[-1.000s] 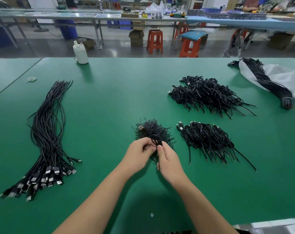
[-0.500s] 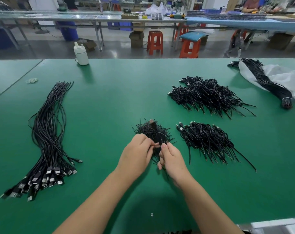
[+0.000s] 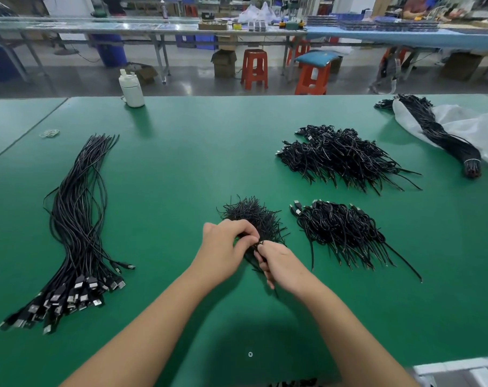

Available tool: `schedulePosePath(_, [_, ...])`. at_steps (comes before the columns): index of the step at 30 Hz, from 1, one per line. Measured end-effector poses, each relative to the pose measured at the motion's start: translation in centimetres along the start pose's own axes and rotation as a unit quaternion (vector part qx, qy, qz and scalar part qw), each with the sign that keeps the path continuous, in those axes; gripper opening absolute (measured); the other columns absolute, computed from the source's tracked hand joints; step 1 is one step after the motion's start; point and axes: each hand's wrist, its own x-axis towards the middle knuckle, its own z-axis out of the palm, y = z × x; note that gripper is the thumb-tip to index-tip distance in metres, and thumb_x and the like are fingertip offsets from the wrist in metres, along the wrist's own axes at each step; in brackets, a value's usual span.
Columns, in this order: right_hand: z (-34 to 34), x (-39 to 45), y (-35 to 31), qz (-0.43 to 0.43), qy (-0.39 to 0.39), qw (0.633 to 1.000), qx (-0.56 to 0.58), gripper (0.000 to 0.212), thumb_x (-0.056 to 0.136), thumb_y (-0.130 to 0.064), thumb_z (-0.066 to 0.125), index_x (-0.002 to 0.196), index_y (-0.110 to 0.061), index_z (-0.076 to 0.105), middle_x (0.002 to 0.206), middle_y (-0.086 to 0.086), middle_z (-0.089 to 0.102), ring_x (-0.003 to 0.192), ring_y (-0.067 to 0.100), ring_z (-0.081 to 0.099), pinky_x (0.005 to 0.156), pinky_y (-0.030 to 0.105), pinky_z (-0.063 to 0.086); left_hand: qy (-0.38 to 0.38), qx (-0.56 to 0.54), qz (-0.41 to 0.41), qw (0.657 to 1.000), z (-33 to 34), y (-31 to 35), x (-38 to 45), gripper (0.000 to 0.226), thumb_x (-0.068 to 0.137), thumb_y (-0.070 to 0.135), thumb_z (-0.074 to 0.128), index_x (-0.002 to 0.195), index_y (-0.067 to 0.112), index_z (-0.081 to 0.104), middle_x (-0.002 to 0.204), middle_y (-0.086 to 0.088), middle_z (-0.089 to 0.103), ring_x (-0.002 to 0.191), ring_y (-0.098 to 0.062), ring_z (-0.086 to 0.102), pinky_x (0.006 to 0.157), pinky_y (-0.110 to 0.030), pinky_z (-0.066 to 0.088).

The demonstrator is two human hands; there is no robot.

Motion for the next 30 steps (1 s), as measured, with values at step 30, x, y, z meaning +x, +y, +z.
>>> schedulePosePath(30, [0.0,-0.2,1.7,-0.202,0.035,0.788,-0.581,0.036,0.107,-0.04,0.026,0.103,-0.016,0.052,0.098,0.006,0.066,0.083,0.031,0.064,0.063,0.035,0.032,-0.162,-0.006,-0.137,0.977,-1.4,0.0,0.0,0.012,0.083,0.03,0.076,0.074,0.037,0.073,0.078,0.014,0.071,0.081,-0.01,0.061,0.098,-0.04,0.045])
